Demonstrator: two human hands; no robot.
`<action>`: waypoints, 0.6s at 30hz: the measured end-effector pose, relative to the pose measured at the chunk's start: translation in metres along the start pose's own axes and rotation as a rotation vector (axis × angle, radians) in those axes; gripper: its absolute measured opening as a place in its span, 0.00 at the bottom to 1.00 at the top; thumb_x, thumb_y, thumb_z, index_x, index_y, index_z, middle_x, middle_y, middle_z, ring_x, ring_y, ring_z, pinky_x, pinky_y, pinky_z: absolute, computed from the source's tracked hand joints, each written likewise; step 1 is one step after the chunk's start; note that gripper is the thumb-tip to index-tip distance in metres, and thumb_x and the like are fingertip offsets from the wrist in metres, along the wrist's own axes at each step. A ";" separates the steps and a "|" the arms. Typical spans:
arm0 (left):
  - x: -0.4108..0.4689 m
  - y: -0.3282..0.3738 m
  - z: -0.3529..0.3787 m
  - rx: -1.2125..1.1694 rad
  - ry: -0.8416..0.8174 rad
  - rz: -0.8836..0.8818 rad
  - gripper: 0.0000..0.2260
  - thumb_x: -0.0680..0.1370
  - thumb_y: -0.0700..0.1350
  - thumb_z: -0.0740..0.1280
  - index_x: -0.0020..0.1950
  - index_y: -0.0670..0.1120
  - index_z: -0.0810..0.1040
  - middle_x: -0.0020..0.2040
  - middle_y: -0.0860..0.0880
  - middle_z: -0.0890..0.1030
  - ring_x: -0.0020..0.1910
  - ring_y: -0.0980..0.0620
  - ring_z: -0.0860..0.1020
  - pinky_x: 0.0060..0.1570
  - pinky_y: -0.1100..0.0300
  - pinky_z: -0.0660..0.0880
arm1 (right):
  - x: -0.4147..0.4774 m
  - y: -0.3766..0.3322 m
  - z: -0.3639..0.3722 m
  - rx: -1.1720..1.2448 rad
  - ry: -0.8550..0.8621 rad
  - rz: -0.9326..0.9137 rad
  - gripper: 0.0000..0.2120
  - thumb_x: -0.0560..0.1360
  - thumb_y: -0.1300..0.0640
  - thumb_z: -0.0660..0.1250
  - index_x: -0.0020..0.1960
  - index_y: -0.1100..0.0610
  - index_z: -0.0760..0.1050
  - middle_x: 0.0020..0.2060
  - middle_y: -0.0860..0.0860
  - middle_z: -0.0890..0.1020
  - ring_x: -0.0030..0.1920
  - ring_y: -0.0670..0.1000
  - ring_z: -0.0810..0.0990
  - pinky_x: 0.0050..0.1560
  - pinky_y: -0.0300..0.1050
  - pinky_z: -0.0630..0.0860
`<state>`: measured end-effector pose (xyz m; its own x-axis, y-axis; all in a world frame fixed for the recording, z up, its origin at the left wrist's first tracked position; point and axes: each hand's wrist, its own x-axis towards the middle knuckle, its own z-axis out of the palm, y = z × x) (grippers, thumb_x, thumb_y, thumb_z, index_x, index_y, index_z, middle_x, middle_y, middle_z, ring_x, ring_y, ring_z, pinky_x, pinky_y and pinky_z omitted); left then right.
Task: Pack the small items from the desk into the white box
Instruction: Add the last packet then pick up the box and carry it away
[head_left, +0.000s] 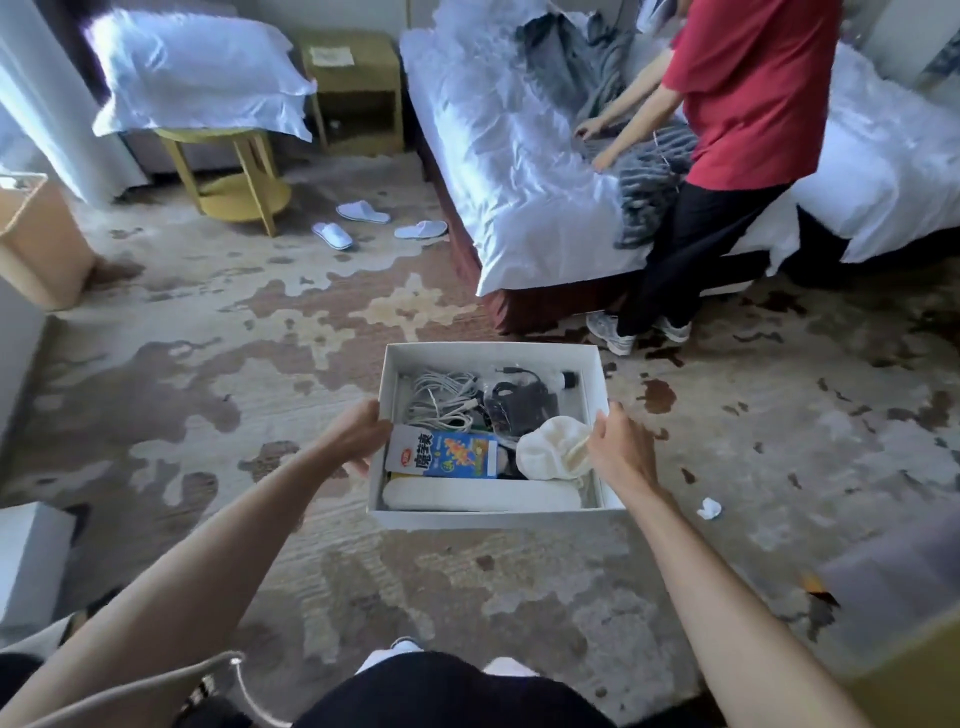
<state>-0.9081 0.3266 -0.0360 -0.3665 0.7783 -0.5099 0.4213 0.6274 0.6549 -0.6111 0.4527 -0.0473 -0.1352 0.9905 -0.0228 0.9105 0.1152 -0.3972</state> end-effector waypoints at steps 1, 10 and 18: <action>0.009 -0.008 -0.014 -0.008 0.008 -0.017 0.09 0.74 0.38 0.57 0.50 0.43 0.75 0.43 0.43 0.82 0.38 0.44 0.82 0.23 0.57 0.79 | 0.014 -0.018 0.009 0.007 -0.015 -0.025 0.06 0.80 0.59 0.55 0.45 0.58 0.68 0.44 0.61 0.81 0.43 0.62 0.80 0.40 0.53 0.75; 0.090 -0.076 -0.140 -0.112 0.197 -0.216 0.09 0.74 0.38 0.56 0.52 0.42 0.73 0.38 0.46 0.80 0.31 0.49 0.81 0.19 0.62 0.74 | 0.140 -0.189 0.109 0.051 -0.190 -0.233 0.06 0.78 0.61 0.56 0.43 0.57 0.66 0.45 0.62 0.80 0.44 0.62 0.78 0.39 0.48 0.67; 0.116 -0.138 -0.243 -0.233 0.476 -0.407 0.10 0.75 0.39 0.57 0.55 0.46 0.72 0.41 0.46 0.79 0.34 0.49 0.79 0.21 0.61 0.75 | 0.228 -0.387 0.196 0.014 -0.382 -0.642 0.08 0.79 0.64 0.53 0.43 0.60 0.69 0.27 0.50 0.70 0.29 0.53 0.70 0.26 0.42 0.60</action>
<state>-1.2101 0.3247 -0.0501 -0.8073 0.3505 -0.4748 0.0012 0.8055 0.5926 -1.0716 0.6195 -0.0788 -0.7672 0.6338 -0.0988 0.6021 0.6586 -0.4513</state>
